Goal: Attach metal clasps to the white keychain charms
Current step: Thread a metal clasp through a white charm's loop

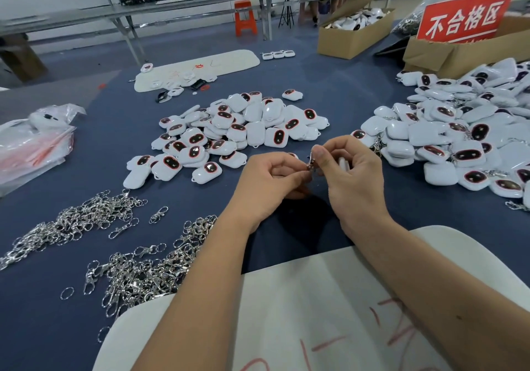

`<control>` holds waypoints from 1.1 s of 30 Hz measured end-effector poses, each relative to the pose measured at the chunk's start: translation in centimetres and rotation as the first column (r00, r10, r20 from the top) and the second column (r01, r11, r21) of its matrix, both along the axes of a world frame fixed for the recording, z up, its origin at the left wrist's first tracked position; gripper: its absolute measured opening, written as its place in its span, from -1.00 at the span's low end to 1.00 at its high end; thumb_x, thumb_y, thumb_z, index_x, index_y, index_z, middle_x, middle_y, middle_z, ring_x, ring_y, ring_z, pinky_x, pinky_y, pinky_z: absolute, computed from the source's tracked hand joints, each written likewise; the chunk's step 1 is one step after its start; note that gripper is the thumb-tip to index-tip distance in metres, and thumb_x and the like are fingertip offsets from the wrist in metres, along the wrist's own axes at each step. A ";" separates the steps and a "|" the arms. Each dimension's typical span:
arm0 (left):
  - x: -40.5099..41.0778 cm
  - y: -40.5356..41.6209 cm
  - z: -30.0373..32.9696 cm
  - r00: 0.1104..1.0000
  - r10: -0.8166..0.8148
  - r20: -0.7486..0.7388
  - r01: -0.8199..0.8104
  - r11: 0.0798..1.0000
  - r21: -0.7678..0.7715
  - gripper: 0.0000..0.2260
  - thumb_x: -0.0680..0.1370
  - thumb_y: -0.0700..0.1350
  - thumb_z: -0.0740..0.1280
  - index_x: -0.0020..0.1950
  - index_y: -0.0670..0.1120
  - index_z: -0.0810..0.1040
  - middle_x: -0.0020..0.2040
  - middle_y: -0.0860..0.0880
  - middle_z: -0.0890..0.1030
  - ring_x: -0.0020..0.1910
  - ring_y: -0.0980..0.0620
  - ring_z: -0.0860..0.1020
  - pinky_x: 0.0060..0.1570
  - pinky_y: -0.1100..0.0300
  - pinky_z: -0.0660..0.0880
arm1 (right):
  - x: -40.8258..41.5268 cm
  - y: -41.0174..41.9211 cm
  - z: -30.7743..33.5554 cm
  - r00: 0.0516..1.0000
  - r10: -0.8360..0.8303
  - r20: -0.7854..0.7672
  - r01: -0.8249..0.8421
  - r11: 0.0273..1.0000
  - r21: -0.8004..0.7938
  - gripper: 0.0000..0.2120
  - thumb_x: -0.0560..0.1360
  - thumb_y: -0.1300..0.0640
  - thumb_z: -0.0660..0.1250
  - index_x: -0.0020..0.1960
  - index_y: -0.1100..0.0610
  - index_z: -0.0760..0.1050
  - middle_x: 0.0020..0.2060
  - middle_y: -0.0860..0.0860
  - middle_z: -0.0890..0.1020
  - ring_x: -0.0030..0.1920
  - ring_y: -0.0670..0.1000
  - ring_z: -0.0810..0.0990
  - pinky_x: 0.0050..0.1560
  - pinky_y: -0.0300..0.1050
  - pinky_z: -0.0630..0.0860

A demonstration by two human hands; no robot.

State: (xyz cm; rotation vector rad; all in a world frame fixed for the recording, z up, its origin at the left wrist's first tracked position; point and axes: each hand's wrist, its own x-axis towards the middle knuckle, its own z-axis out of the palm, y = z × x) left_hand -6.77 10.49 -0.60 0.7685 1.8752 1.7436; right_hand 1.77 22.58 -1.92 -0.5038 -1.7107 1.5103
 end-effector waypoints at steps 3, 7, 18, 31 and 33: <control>-0.1 -0.1 0.0 0.999 0.016 0.049 -0.017 1.000 0.023 -0.94 0.58 -0.32 0.40 -0.03 -0.20 0.66 -0.14 -0.25 0.69 -0.23 -0.04 0.70 -0.23 0.20 0.62 | 0.0 0.1 -0.2 0.999 -0.048 0.022 0.048 0.999 0.006 -0.87 0.58 0.16 0.48 -0.11 0.07 0.57 -0.23 -0.03 0.72 -0.19 -0.08 0.69 -0.01 -0.03 0.63; -0.4 0.0 0.0 0.994 0.040 0.104 -0.046 0.997 0.054 -0.94 0.62 -0.28 0.35 -0.02 -0.19 0.61 -0.05 -0.23 0.70 -0.16 0.00 0.70 -0.22 0.24 0.60 | -0.2 0.1 -0.5 0.996 -0.060 0.067 0.058 0.998 0.029 -0.82 0.55 0.17 0.47 0.09 -0.06 0.60 -0.17 -0.06 0.74 -0.04 0.01 0.71 0.12 0.06 0.62; -0.8 0.1 -0.4 0.985 0.145 0.091 -0.154 0.983 0.101 -0.93 0.61 -0.28 0.37 -0.05 -0.20 0.64 -0.21 -0.11 0.70 -0.29 0.05 0.63 -0.25 0.27 0.57 | 0.1 -0.7 0.0 0.977 -0.153 0.151 0.108 0.956 0.273 -0.89 0.56 0.13 0.47 0.04 -0.06 0.70 -0.07 0.01 0.61 -0.07 -0.20 0.55 -0.05 -0.45 0.38; -0.7 0.0 -0.5 0.995 0.078 -0.055 -0.072 0.991 0.116 -0.94 0.56 -0.30 0.43 -0.07 -0.17 0.66 -0.25 -0.07 0.67 -0.27 0.07 0.60 -0.22 0.27 0.56 | -0.3 -0.2 -0.2 0.991 0.001 0.137 -0.023 0.986 0.163 -0.84 0.59 0.14 0.45 -0.13 -0.08 0.69 -0.24 -0.22 0.73 -0.13 -0.16 0.68 -0.05 -0.31 0.55; -0.6 0.0 -0.5 0.994 0.073 -0.079 -0.063 0.990 0.125 -0.92 0.56 -0.31 0.43 -0.09 -0.17 0.67 -0.27 -0.07 0.67 -0.29 0.08 0.60 -0.23 0.28 0.55 | -0.3 -0.1 -0.2 0.989 0.013 0.146 -0.034 0.989 0.146 -0.85 0.60 0.14 0.44 -0.12 -0.04 0.71 -0.24 -0.19 0.73 -0.12 -0.12 0.70 0.00 -0.22 0.58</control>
